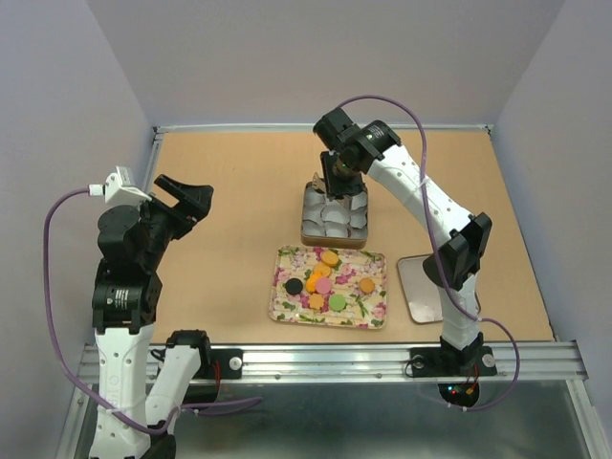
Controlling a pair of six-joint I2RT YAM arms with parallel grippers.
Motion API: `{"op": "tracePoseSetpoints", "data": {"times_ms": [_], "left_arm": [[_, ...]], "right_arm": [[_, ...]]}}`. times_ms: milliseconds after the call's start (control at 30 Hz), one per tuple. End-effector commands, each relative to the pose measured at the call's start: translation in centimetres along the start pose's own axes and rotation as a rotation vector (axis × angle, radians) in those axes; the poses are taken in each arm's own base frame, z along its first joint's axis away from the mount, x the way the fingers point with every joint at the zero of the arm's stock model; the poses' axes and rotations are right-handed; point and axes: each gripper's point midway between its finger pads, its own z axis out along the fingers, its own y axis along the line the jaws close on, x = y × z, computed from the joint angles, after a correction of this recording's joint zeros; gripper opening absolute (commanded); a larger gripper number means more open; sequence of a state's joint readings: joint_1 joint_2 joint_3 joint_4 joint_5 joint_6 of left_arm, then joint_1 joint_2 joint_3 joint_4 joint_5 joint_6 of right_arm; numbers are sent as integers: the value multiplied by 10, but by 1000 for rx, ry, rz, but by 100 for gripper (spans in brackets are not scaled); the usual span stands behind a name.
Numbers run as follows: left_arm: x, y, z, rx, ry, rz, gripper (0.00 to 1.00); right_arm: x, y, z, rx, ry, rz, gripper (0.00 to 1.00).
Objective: Pack the cookies
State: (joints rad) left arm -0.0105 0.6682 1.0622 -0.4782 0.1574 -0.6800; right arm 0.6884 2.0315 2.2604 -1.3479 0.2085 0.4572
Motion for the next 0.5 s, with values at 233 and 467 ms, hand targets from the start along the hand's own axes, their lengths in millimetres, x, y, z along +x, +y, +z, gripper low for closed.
{"op": "tracePoseSetpoints", "data": {"times_ms": [233,467], "left_arm": [[-9,-8,-16,31,-38,39,99],[-12,-5,-23,12,-56,51,99]], "right_arm": [[-15,22,20,-69,-53,-12,28],[-14,23,32,-57,-39,-16,38]]}}
